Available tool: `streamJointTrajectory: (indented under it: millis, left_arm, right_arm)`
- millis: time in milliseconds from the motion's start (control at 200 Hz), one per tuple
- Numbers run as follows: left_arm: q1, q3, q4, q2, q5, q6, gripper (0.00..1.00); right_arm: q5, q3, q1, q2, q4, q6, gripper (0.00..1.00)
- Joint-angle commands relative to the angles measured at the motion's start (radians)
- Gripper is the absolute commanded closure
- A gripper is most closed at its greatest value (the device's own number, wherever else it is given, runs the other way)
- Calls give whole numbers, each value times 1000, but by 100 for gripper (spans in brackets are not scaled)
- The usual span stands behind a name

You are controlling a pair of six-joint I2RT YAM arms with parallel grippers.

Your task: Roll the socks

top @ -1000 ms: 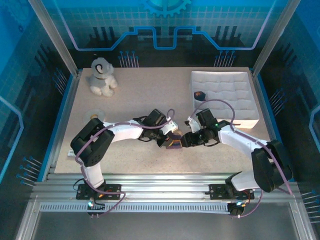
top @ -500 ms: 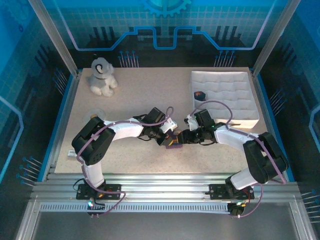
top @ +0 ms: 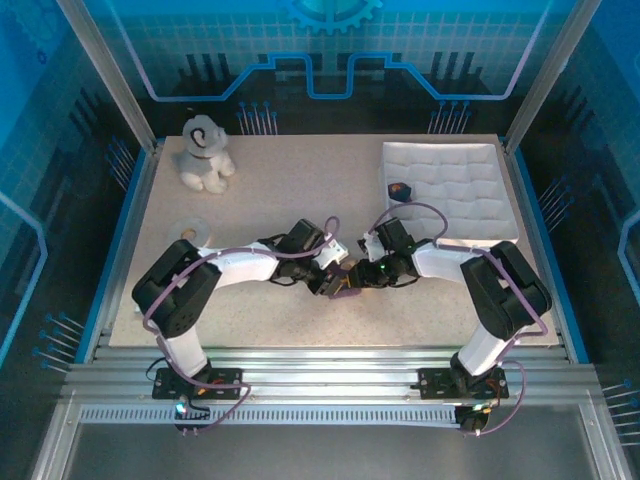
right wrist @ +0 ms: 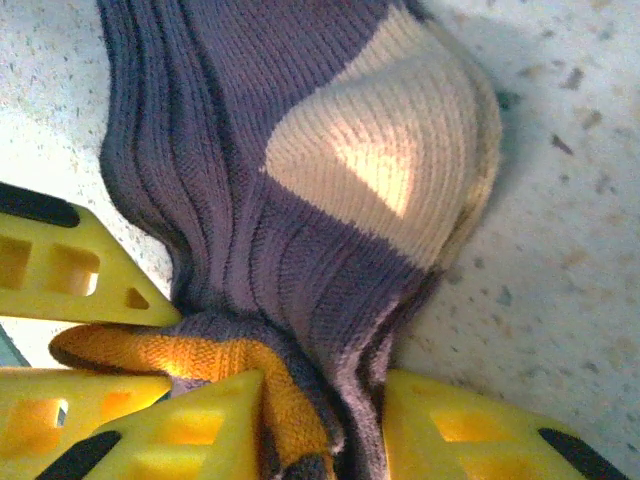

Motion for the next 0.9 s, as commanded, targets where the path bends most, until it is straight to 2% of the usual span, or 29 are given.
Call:
streamJointTrajectory:
  millis: [0,150,265,400,505,610,896]
  left_arm:
    - [6,-64,19,-96,-44,38,73]
    - [-13,-130,50,-202,-73,153,71]
    - [-70,-204,118,-294,-109,288,67]
    - [-171,-230,143,-347,-257,479,61]
    - [-211,-219,147,-339,-361,585,61]
    - [-238,-203,159,-298,-414,678,61]
    - [-246,-171,201,-192,-448,769,61]
  right_arm:
    - [143,-15,18,58,-112,-32,70]
    - [161,6,22,67,-152,-61,71]
    - [178,29,29,85,-194,-87,71]
    - [195,51,31,94,-237,-111,72]
    - [202,68,32,98,-264,-126,73]
    - [204,84,35,105,-282,-134,74]
    - [207,89,36,111,-302,-138,74]
